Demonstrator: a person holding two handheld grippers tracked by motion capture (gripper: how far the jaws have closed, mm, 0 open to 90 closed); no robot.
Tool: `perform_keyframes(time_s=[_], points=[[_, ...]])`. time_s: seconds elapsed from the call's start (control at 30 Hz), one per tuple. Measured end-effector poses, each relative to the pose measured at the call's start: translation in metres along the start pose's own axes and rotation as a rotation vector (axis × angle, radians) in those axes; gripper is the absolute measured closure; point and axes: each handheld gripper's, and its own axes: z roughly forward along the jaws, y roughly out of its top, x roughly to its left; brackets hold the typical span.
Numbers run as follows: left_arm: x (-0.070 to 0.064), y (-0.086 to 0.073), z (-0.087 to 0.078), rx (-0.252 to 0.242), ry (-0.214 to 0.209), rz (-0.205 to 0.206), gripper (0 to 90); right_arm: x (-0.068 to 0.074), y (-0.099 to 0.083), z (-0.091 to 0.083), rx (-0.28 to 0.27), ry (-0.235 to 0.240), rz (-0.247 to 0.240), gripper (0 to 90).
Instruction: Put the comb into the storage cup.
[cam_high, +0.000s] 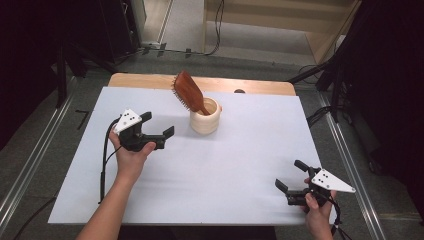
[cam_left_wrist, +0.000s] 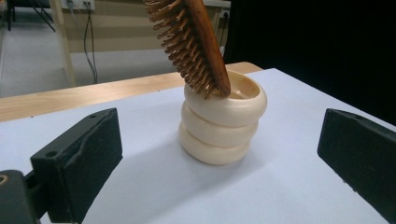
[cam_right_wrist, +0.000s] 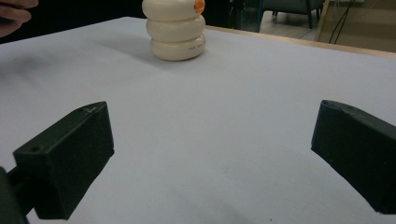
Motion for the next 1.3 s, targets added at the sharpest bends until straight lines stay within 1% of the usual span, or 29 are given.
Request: perform_keyframes(time_s=[0.13,0.23,0.3,0.6,0.67,0.9,1.3], points=[[-0.001,-0.003,-0.011,-0.003,0.002,0.018,0.0,0.000,0.000,0.000,0.001,-0.001,-0.001,0.0],[-0.001,-0.005,-0.019,-0.008,0.008,0.023,0.0,0.000,0.000,0.000,0.003,0.000,0.000,0.0],[-0.002,-0.007,-0.024,-0.020,0.011,0.030,0.0,0.000,0.000,0.001,0.003,-0.001,-0.002,0.0],[-0.004,-0.015,-0.043,-0.020,0.024,0.065,0.1,0.000,0.000,0.001,0.006,-0.007,-0.002,0.0],[-0.005,-0.017,-0.046,-0.026,0.023,0.059,0.1,0.000,0.000,0.001,0.008,-0.009,-0.003,0.0],[-0.005,-0.023,-0.059,-0.034,0.034,0.067,0.1,0.001,0.000,0.001,0.009,-0.012,-0.003,0.0],[-0.006,-0.037,-0.081,-0.027,0.054,0.078,0.3,0.001,0.000,0.001,0.009,-0.016,-0.003,0.0]])
